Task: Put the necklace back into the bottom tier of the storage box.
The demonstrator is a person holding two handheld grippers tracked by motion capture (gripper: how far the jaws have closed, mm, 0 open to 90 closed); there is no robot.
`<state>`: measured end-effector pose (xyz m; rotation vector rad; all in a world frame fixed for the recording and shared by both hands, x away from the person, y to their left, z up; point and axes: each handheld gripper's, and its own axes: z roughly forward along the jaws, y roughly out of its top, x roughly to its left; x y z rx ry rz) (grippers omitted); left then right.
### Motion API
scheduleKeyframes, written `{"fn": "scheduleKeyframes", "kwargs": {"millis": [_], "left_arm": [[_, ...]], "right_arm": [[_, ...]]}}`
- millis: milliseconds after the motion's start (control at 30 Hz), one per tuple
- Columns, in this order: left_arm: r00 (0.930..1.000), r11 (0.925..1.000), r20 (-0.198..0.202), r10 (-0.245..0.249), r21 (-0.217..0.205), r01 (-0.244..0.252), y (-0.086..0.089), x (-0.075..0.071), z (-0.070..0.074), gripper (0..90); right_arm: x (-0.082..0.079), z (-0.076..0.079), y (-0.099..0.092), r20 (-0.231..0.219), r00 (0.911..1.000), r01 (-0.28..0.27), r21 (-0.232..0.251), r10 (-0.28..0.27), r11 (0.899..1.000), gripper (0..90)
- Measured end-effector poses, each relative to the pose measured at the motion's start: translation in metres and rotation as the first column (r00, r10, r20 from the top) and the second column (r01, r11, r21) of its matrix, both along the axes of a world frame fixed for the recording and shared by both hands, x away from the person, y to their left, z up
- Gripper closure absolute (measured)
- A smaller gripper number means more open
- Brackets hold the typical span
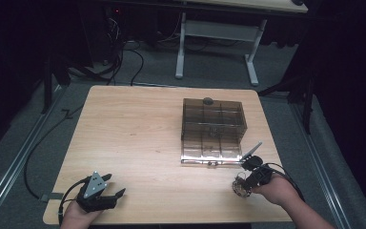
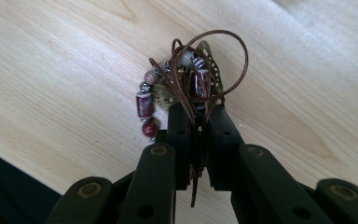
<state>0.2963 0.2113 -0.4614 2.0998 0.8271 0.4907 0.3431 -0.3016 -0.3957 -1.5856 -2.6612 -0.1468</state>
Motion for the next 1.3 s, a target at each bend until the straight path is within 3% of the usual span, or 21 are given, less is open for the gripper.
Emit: {"fn": "scheduleKeyframes", "kwargs": {"millis": [500,867,1300], "left_arm": [[1.0000,1.0000,0.003,-0.002,-0.003,0.002,0.000,0.000,0.000,25.8],[0.9999,1.0000,0.011,-0.001,-0.008,0.001,0.000,-0.001,0.000,25.7],[0.9999,0.9999,0.011,-0.004,-0.011,0.004,0.000,-0.001,0.000,25.6]], "right_arm": [[0.013,0.032,0.002,0.040,0.9992,-0.005,0.009,0.005,1.000,82.4],[0.021,0.042,0.006,0.057,0.9983,-0.013,0.016,0.012,1.000,82.3],[0.044,0.052,0.025,0.082,0.9962,-0.033,0.022,0.031,0.999,82.4]]}}
